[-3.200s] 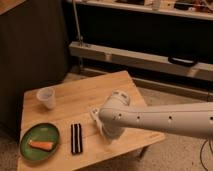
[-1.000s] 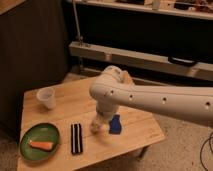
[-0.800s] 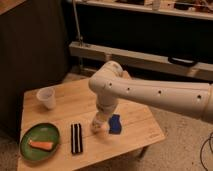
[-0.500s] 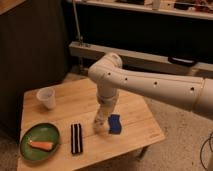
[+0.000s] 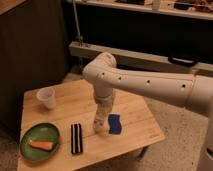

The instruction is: Stand the bottle upright

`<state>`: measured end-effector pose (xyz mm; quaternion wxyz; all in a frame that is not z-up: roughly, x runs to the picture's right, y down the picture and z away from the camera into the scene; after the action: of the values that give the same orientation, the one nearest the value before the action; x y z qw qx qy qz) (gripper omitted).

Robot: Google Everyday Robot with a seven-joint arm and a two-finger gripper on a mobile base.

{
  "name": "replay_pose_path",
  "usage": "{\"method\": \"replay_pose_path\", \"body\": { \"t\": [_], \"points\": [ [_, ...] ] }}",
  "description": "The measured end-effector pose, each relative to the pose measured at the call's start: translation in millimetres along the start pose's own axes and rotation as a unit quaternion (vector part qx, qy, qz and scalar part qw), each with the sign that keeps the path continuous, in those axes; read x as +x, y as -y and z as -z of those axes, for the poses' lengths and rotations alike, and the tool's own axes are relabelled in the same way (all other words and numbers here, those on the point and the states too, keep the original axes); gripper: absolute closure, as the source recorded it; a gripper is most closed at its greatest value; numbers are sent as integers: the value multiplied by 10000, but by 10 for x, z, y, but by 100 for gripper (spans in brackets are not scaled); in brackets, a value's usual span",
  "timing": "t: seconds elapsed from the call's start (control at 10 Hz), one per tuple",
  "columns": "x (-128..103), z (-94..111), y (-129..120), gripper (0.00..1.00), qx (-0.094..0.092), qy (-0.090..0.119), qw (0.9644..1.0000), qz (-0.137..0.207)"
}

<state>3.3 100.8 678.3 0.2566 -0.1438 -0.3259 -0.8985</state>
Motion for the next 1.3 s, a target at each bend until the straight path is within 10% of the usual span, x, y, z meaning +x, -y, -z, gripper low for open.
{"method": "replay_pose_path", "body": {
  "t": [0.8,1.3],
  "points": [
    [71,-68,155,85,-152,66,9998,101],
    [87,-100,173,40,-142,64,9999,71]
  ]
}}
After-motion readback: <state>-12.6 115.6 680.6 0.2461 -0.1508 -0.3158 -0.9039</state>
